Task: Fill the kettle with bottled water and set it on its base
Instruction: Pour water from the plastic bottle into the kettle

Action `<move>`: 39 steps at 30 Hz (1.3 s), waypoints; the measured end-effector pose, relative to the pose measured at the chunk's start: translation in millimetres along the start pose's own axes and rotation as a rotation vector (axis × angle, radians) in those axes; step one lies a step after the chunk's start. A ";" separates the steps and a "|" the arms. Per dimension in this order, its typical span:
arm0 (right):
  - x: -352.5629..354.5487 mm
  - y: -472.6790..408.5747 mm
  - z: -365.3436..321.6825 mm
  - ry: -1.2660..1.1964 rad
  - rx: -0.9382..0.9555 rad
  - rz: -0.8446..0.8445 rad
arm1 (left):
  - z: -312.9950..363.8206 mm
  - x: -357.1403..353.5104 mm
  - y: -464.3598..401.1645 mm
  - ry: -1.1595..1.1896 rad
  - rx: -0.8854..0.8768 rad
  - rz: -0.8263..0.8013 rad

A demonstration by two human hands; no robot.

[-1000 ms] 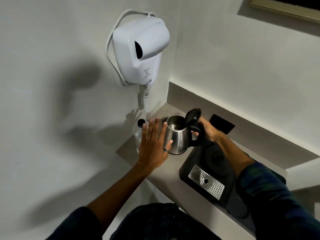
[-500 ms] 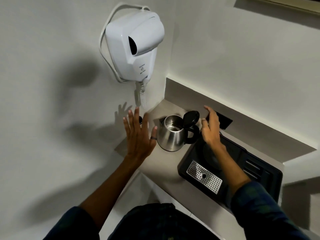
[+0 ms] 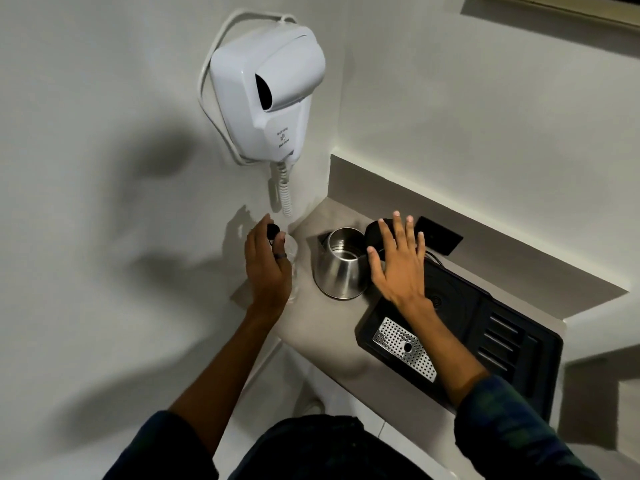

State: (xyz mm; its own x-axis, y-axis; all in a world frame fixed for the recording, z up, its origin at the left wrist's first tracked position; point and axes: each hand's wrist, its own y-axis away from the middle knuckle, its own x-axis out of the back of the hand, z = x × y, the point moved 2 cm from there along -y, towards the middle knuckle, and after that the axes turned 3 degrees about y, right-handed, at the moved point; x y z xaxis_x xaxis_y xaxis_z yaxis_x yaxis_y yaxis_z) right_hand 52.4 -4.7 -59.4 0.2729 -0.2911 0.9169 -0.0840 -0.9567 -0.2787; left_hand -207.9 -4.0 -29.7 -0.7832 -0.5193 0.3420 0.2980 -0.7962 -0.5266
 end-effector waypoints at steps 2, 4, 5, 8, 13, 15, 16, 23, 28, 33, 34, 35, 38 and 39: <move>0.8 2.1 0.8 -0.022 -0.005 0.004 | 10.2 1.6 0.0 -0.018 -0.084 0.035; 1.7 4.8 2.4 -0.041 -0.008 0.005 | 18.4 -5.4 17.9 -0.024 -0.132 -0.110; 2.3 5.3 3.0 -0.045 -0.007 0.008 | 18.7 -12.3 33.9 -0.054 -0.124 -0.238; 2.8 6.9 4.2 -0.052 0.000 0.003 | -6.9 -36.3 90.5 -0.323 0.059 -0.680; 3.8 13.0 7.8 -0.051 0.003 -0.011 | -50.6 -55.5 132.3 -0.772 0.107 -1.109; 5.0 13.1 8.1 -0.056 0.008 -0.023 | -55.9 -61.4 131.4 -0.848 0.029 -1.173; 5.1 13.1 8.6 -0.056 0.010 -0.030 | -57.4 -63.4 131.3 -0.857 0.018 -1.187; 6.1 16.7 6.6 0.045 0.035 -0.007 | -45.2 -30.2 122.5 -0.405 -0.013 -0.522; 2.7 19.9 5.0 0.075 0.013 0.018 | -53.6 -17.8 87.8 -0.211 0.232 -0.134; -3.2 18.1 5.7 0.053 0.002 0.007 | -53.6 -28.2 51.3 -0.025 0.335 -0.148; -3.6 17.2 5.4 0.049 0.003 0.007 | -52.6 -28.8 48.5 0.016 0.376 -0.142; -4.0 17.4 6.1 0.048 0.002 0.004 | -51.5 -29.6 47.4 0.053 0.418 -0.143; -3.6 17.4 5.7 0.033 -0.004 -0.011 | -55.2 -31.0 38.6 0.110 0.464 -0.132; -2.4 17.5 6.0 0.034 -0.002 -0.013 | -56.0 -32.4 34.0 0.106 0.451 -0.142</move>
State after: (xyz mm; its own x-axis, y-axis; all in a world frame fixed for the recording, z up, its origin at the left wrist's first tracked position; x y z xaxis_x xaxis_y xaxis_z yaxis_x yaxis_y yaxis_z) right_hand 56.0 -20.7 -68.2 0.2412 -0.2780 0.9298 -0.0828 -0.9605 -0.2658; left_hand -202.9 3.1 -102.3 -0.8775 -0.3800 0.2927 0.3729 -0.9242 -0.0821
